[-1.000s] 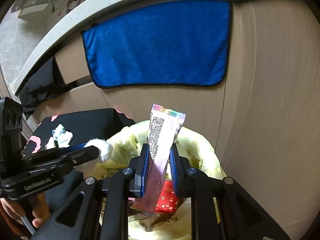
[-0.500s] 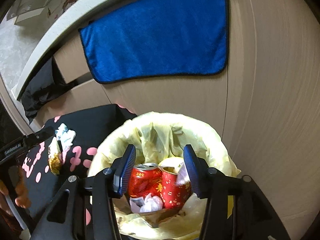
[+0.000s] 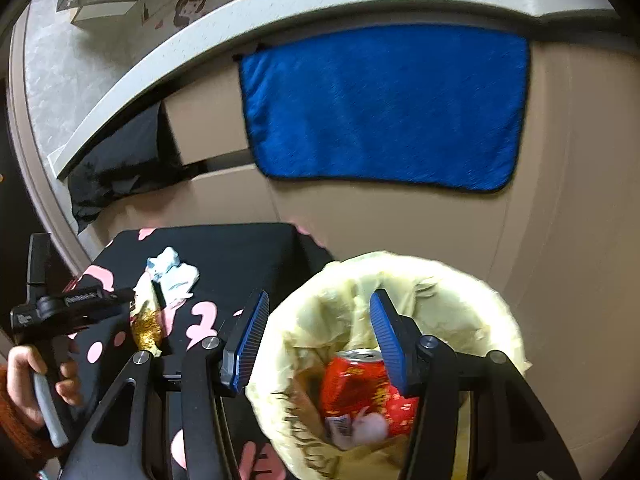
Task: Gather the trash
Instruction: 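Grasp the yellow-red snack bag with the left gripper while the right gripper grasps the blue-white tissue, then carry the snack bag and tissue over the yellow bag and release both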
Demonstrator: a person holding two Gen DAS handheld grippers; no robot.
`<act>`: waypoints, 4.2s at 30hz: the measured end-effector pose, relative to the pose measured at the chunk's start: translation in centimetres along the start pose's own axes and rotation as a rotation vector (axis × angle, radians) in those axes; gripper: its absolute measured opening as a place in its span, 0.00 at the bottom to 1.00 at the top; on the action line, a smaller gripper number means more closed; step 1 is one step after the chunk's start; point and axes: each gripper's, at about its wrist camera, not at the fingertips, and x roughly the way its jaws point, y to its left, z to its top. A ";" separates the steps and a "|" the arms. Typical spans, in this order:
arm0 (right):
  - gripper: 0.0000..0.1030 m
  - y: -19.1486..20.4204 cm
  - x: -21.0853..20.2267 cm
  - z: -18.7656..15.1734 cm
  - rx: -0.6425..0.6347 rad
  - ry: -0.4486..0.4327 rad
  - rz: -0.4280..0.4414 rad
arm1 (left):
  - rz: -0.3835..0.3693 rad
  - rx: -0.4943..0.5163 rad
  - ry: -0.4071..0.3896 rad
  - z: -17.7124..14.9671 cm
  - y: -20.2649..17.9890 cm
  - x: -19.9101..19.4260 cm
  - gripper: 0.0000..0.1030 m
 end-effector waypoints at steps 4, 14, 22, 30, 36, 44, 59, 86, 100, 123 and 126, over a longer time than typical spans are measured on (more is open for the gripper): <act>0.49 0.9 0.8 -0.3 -0.009 0.028 0.001 | 0.022 0.011 0.037 -0.7 -0.6 1.6 0.48; 0.49 6.0 3.1 0.0 -0.093 0.068 0.073 | -0.055 0.108 0.001 0.0 2.0 -2.5 0.27; 0.49 14.0 8.9 0.6 -0.208 0.163 0.233 | -0.018 0.161 0.040 1.0 8.3 -6.3 0.27; 0.49 20.5 15.7 1.4 -0.355 0.175 0.222 | -0.004 0.104 -0.012 0.7 12.9 -7.3 0.27; 0.52 22.7 19.2 1.5 -0.430 0.214 0.249 | 0.003 0.082 -0.031 0.9 15.0 -7.0 0.27; 0.53 24.3 22.0 1.1 -0.578 0.237 0.125 | -0.017 0.059 -0.012 0.9 15.5 -6.5 0.27; 0.37 21.0 12.6 4.5 -0.292 0.169 0.224 | -0.001 0.179 -0.120 0.5 8.9 -11.2 0.27; 0.37 9.6 -9.3 4.9 -0.193 -0.147 0.098 | -0.158 0.545 -0.345 -2.7 -11.1 -20.0 0.27; 0.37 -1.2 -12.4 3.2 -0.036 -0.167 -0.021 | -0.288 0.616 -0.273 -6.3 -20.3 -13.6 0.27; 0.38 -7.5 -4.8 1.1 0.066 -0.036 -0.061 | -0.311 0.599 -0.018 -7.6 -22.6 -1.0 0.27; 0.38 -7.6 -4.1 0.9 0.064 -0.021 -0.071 | -0.372 0.572 0.024 -7.4 -22.6 0.1 0.30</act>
